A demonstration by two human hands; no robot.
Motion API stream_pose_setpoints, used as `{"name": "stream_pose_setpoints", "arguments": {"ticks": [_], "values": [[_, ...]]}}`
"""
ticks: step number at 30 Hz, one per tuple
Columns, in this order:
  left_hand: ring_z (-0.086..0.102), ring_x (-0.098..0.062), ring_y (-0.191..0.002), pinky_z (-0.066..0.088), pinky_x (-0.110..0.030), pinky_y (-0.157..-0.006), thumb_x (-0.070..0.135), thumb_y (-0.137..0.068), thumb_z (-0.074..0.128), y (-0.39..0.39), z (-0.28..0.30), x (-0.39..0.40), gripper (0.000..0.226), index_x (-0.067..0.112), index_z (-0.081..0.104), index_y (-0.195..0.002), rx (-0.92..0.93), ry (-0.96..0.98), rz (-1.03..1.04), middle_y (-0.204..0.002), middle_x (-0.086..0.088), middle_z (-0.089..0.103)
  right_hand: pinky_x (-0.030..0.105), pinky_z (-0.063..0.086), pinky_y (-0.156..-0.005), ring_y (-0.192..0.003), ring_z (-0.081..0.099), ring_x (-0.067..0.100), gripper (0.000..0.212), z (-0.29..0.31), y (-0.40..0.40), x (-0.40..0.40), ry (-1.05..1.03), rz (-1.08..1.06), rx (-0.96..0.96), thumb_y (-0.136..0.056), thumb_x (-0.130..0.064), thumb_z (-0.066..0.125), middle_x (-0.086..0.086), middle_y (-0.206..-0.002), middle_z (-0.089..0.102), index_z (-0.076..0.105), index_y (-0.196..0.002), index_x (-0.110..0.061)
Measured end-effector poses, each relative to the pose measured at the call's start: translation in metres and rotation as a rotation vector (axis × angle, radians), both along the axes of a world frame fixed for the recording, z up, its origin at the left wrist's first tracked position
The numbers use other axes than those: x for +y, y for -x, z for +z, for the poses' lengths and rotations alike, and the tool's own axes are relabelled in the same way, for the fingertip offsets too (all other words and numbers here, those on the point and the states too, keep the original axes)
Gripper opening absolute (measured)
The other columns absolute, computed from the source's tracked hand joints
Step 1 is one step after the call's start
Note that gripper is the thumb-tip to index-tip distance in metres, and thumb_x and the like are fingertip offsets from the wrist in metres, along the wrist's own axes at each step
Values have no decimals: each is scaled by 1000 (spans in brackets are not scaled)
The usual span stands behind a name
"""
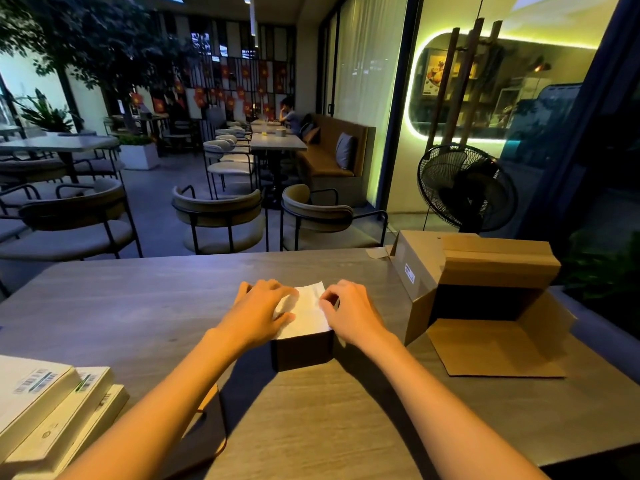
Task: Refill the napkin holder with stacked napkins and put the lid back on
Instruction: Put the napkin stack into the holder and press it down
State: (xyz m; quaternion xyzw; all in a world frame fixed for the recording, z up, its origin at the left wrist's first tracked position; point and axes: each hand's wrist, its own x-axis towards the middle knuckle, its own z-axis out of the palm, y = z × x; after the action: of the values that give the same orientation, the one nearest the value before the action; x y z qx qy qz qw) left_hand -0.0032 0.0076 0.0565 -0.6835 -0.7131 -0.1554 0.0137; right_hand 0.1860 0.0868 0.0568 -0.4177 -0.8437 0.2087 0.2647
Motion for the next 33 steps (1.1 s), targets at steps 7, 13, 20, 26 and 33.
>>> {"name": "stream_pose_setpoints", "arguments": {"ticks": [7, 13, 20, 26, 33], "values": [[44, -13, -123, 27, -37, -104, 44, -92, 61, -4, 1, 7, 46, 35, 52, -137, 71, -30, -4, -135, 10, 56, 20, 54, -69, -82, 64, 6, 12, 2, 2, 2, 65, -14, -9, -100, -20, 64, -3, -96, 69, 75, -102, -17], [25, -19, -134, 22, -42, -106, 53, -91, 57, 4, 4, 13, 45, 40, 55, -134, 152, 23, 13, -144, 6, 36, 33, 55, -88, -105, 62, 15, 21, 20, 6, -10, -182, -37, -174, -101, -27, 61, -3, -113, 64, 67, -120, -20], [9, -25, -148, 12, -52, -116, 59, -97, 40, 12, 18, 15, 51, 44, 40, -146, 182, 328, -1, -163, 3, 16, 38, 54, -91, -115, 62, 27, 45, 53, 33, -12, 39, 239, -537, -100, -9, 59, 9, -133, 60, 58, -142, -25], [33, -20, -134, 28, -42, -106, 42, -93, 60, -1, 30, 4, 47, 38, 51, -139, 289, 60, -50, -149, 6, 40, 41, 49, -96, -124, 58, 39, 50, 54, 47, -14, -53, 195, -893, -94, -3, 65, 19, -137, 54, 53, -143, -6], [36, -19, -117, 27, -40, -96, 62, -85, 59, 6, 26, 6, 54, 31, 58, -130, 278, 374, 47, -127, 4, 58, 38, 43, -99, -128, 52, 36, 37, 56, 46, -20, -60, 162, -896, -100, -5, 57, 18, -136, 56, 56, -136, -4]]}}
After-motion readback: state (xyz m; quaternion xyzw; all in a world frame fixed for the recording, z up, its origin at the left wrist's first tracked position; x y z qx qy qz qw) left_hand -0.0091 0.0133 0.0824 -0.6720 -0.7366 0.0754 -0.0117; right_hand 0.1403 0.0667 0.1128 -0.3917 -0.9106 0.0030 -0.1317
